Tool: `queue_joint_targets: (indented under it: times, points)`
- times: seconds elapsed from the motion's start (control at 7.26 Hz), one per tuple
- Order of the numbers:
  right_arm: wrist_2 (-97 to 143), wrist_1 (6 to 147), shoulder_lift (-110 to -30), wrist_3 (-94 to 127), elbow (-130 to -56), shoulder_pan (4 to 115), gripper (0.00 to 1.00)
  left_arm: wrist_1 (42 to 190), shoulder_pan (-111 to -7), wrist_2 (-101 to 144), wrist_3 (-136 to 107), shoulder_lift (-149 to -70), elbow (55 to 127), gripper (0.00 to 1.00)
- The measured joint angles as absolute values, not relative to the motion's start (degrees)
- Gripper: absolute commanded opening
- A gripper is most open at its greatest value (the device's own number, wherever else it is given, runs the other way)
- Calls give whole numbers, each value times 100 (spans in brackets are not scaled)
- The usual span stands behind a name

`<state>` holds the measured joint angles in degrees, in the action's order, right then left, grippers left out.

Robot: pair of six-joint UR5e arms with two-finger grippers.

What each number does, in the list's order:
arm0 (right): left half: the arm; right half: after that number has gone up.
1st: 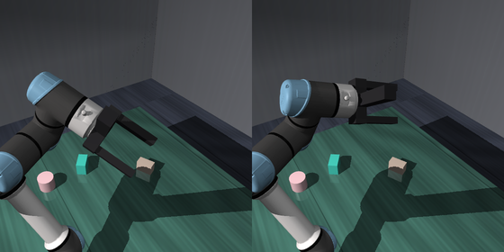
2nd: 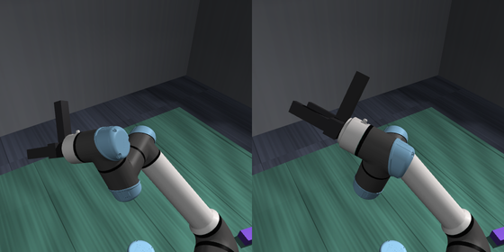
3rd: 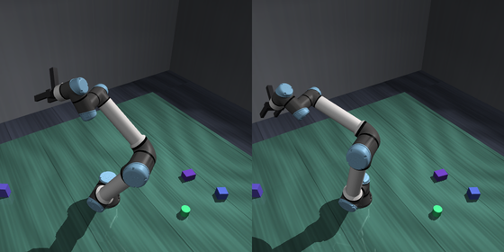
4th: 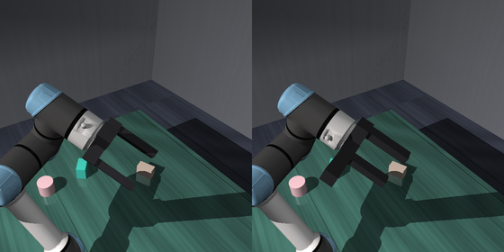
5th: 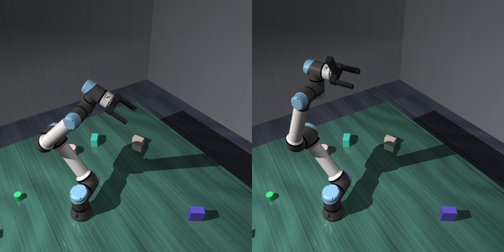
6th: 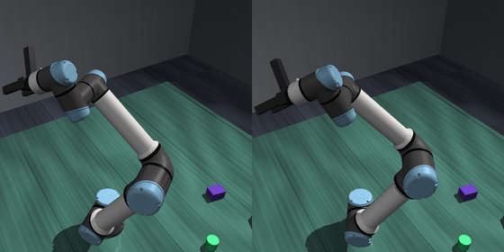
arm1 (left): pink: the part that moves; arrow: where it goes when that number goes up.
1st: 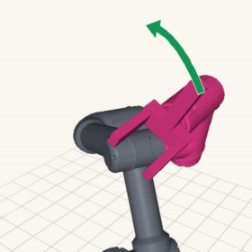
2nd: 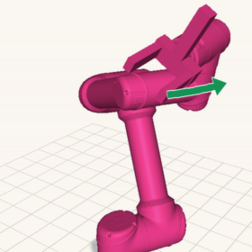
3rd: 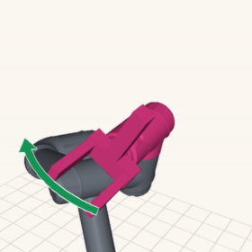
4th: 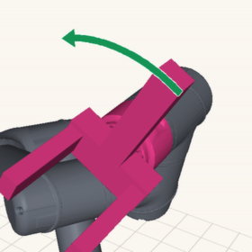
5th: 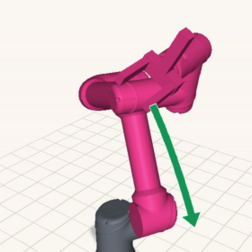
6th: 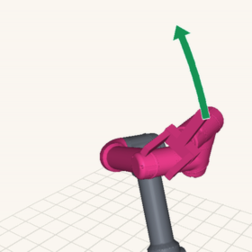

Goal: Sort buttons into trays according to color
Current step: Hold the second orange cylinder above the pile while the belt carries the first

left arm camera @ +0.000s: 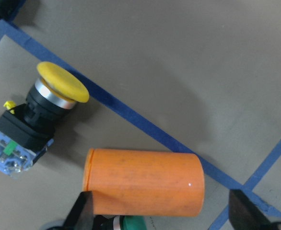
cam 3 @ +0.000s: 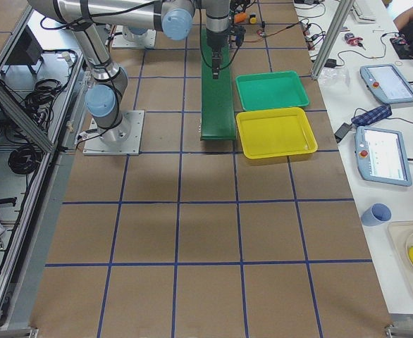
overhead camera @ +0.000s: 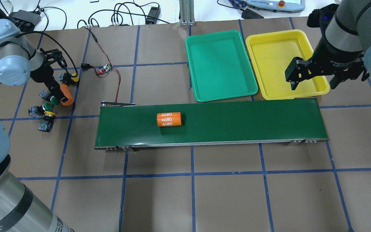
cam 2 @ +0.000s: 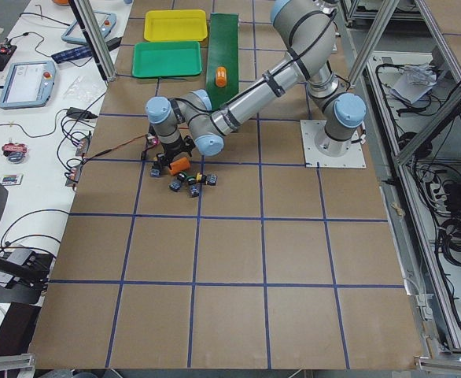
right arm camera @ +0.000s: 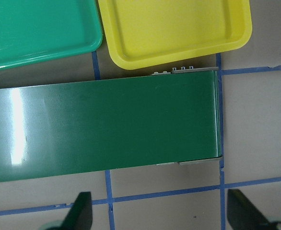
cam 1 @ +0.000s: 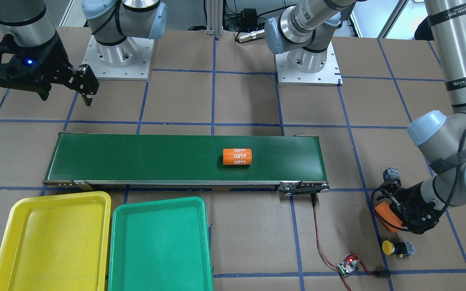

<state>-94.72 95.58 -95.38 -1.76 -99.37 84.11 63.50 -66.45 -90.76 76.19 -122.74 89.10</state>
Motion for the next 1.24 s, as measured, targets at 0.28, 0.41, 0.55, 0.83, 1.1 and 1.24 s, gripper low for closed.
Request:
queue_joint_targets:
  times: [0.28,0.41,0.55,0.83,1.1,1.24]
  points:
    - [-9482,9576,-9455,-176,-9930,8411,100,6311,-6642,-9078,7610,-12336,8915,100]
    - [-9490,9598,-9442,-176,-9921,8411,100,6290,-6636,-9079,7606,-12353,8917,100]
    - [-9493,9615,-9439,-172,-9917,8411,100,6277,-6631,-9079,7606,-12370,8923,100]
    - [-9487,9629,-9432,-151,-9915,8411,100,6276,-6629,-9083,7599,-12376,8922,100]
    - [-9475,9779,-9382,-124,-9949,8411,100,6291,-6665,-9094,7544,-12252,8901,100]
    - [-9477,9923,-9311,-122,-9947,8411,100,6297,-6684,-9096,7492,-12186,8906,100]
